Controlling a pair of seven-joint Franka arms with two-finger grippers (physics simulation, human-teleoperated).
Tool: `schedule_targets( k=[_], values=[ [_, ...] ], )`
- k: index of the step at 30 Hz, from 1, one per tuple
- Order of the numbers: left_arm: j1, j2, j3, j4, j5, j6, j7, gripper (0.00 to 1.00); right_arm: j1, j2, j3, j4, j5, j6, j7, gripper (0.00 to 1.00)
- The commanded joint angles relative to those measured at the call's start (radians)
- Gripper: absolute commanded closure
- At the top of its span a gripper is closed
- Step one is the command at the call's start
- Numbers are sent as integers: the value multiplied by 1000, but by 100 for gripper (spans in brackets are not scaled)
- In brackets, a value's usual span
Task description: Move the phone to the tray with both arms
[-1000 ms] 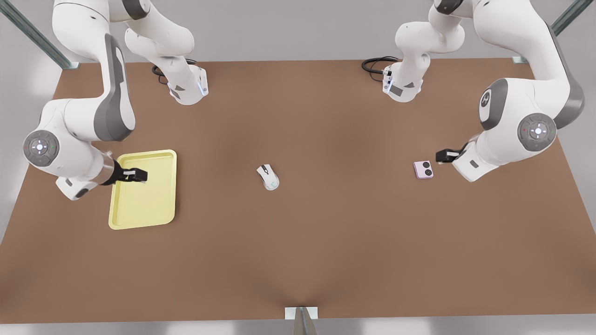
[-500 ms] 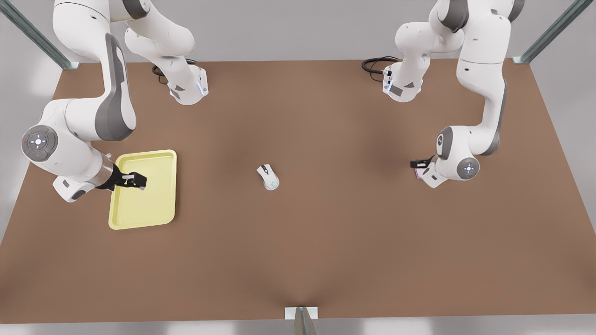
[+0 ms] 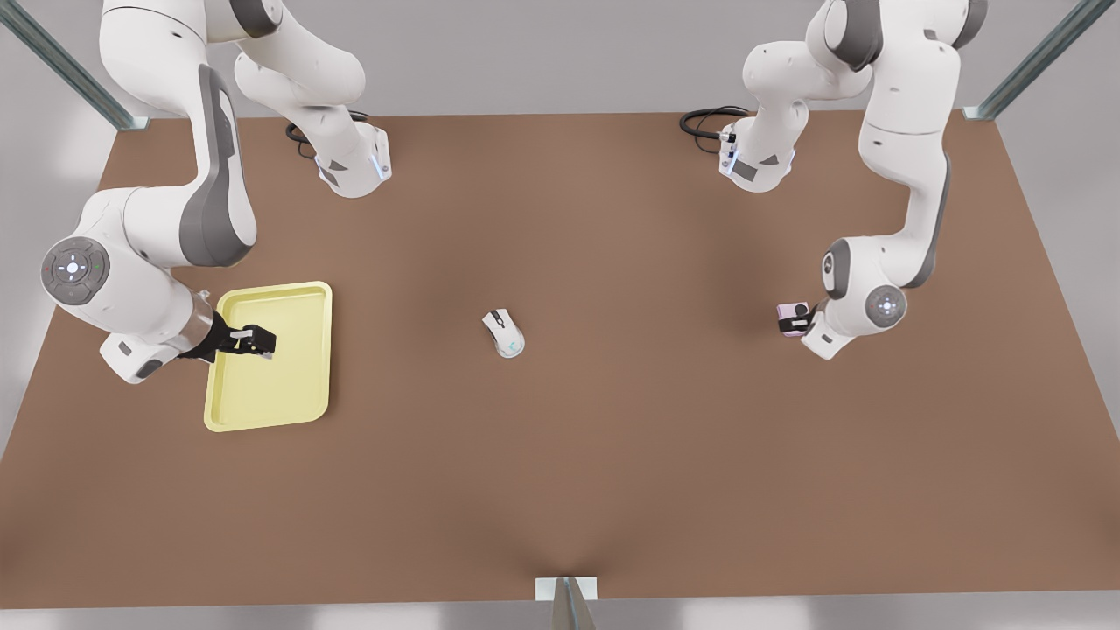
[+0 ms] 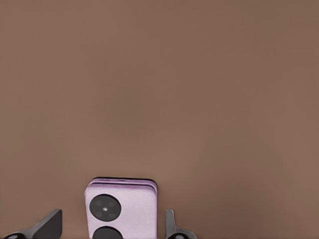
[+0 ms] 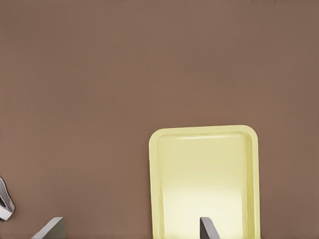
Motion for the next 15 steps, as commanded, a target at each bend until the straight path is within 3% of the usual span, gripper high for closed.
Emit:
schedule_targets(
  k=[1,15],
  values=[
    [0,4,0,-1,2,25,-38,0,0,-1,0,1,1,3,-24,0],
    [0,32,0,-44,3,53,-38,0,-3,-1,0,-2,-1,-9,-27,0]
  ],
)
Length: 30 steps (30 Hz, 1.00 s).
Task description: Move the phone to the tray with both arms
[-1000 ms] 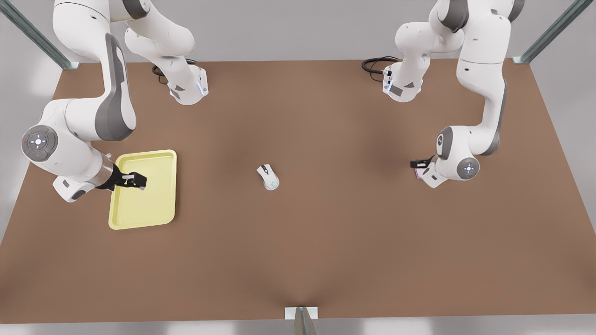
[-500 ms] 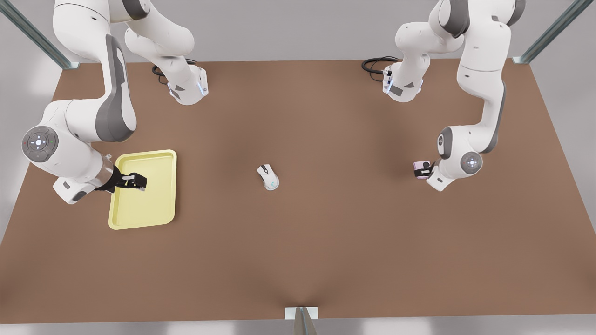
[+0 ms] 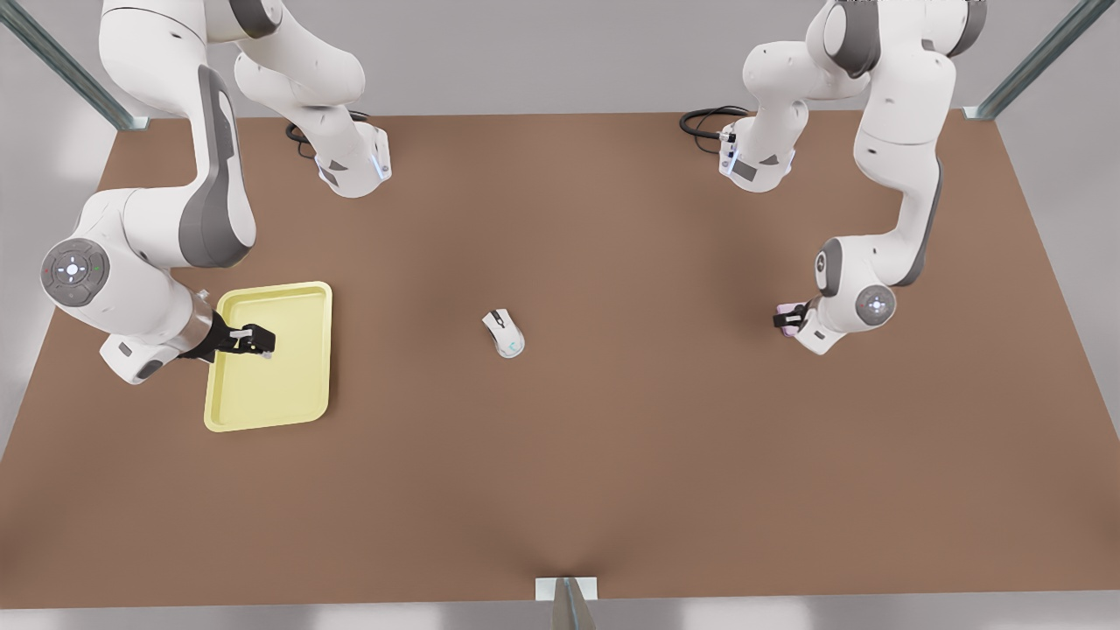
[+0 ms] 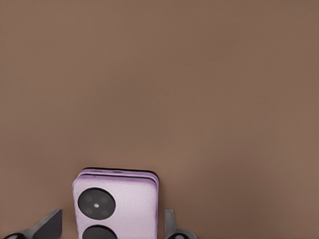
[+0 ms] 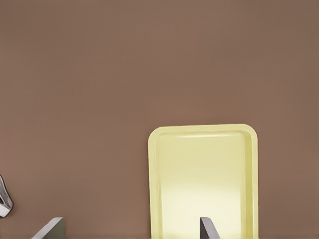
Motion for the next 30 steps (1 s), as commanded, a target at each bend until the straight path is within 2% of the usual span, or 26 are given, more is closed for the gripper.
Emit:
schedule_targets(
  k=[1,3,4,5,6,16,18,20,21,22,23,28,30],
  values=[
    [0,11,-1,0,2,25,-20,0,0,-1,0,0,1,-2,-14,0],
    [0,14,-1,0,1,27,-20,0,2,-1,0,0,1,-2,-13,0],
    [0,16,-1,0,2,29,-20,7,2,-1,0,0,1,-2,-13,0],
    [0,16,-1,0,2,27,-20,27,3,-1,0,2,2,-2,-10,0],
    [0,16,-1,0,1,27,-20,34,3,-1,0,2,1,-2,-10,0],
    [-32,-7,-1,42,-19,-31,-71,32,2,-1,0,0,2,-2,-10,0],
    [-182,5,-9,190,-68,-175,-321,32,0,-1,0,0,2,-2,-11,0],
    [-282,100,-31,373,-144,-260,-497,32,0,0,0,0,2,-2,-10,0],
    [-347,194,-32,538,-144,-332,-634,32,-2,-1,0,0,2,-2,-11,0],
    [-405,348,-32,821,-144,-480,-798,32,-2,0,0,0,2,-2,-11,0],
    [-448,439,-31,967,-145,-564,-889,32,0,0,0,0,2,-2,-11,0],
    [-525,543,-61,1217,-231,-550,-964,32,-5,0,0,0,2,-2,-14,0],
    [-540,591,-61,1296,-262,-470,-1021,32,-3,0,-1,2,2,-2,-8,0]
  ],
)
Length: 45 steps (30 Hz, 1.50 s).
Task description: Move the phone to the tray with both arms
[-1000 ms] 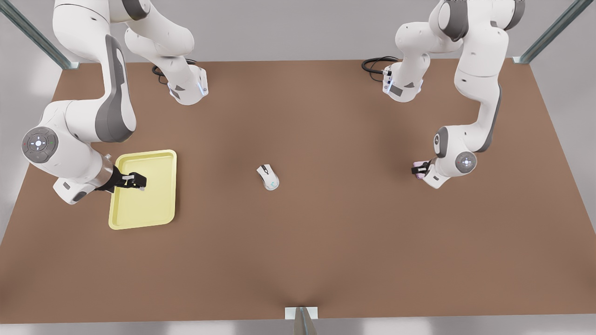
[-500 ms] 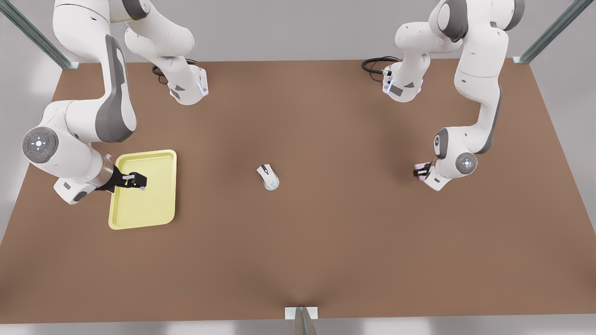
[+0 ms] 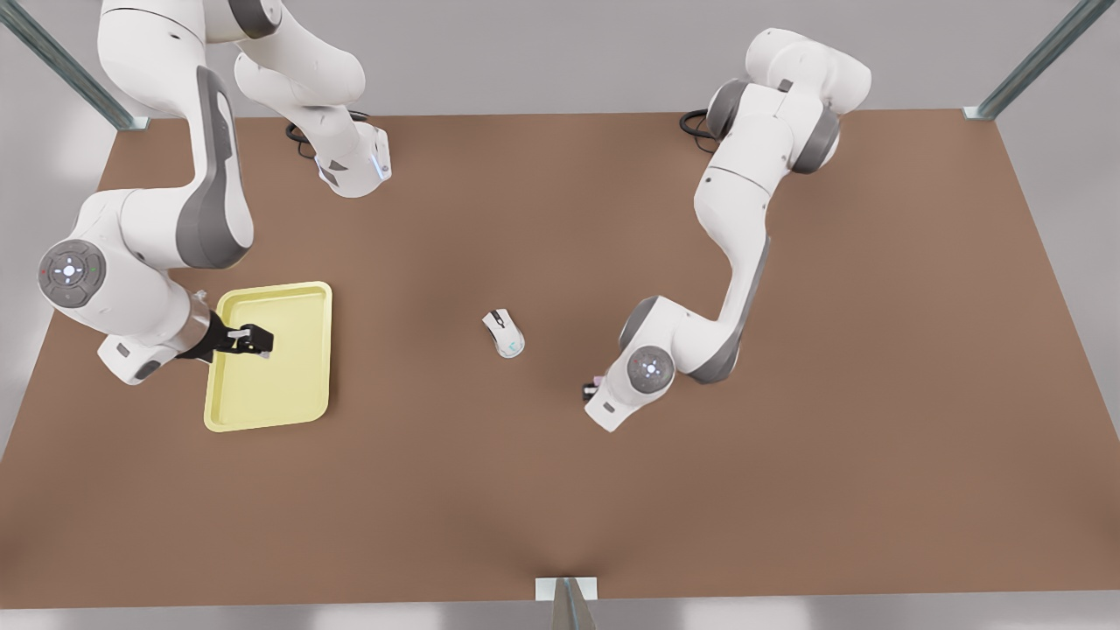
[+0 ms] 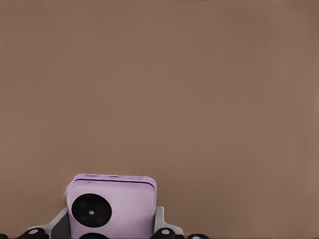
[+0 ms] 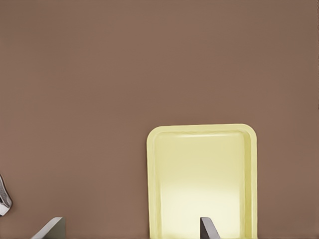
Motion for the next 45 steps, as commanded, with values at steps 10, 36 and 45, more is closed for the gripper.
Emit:
schedule_targets(
  k=[10,36,45],
  values=[
    [-68,190,-136,159,-127,258,-535,30,5,5,0,2,1,1,1,0],
    [444,-704,-106,-299,175,-699,470,0,447,565,126,468,-84,131,469,0],
    [447,-691,-102,-302,159,-697,471,0,534,628,132,409,-77,226,747,0]
  ],
)
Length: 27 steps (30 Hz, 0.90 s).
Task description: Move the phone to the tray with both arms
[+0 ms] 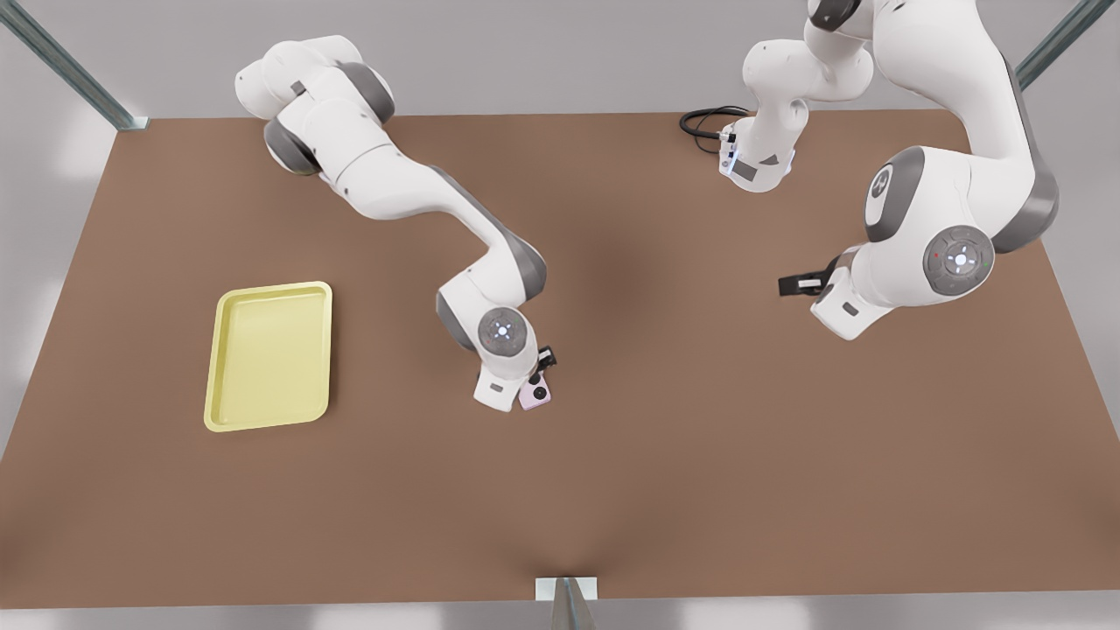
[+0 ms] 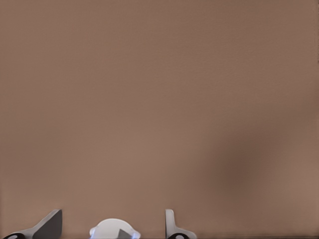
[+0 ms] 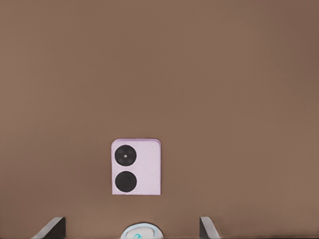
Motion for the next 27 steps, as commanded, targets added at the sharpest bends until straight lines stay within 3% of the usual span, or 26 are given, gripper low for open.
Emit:
schedule_targets(
  k=[1,9,27],
  values=[
    [0,-1,0,0,-4,-12,177,0,-4,3,-2,-30,2,95,384,0],
    [0,0,0,2,-5,-4,180,0,-27,81,-5,-31,42,132,-62,0],
    [0,2,-1,11,-33,-7,198,0,-28,158,-5,-46,40,262,-256,0]
  ],
)
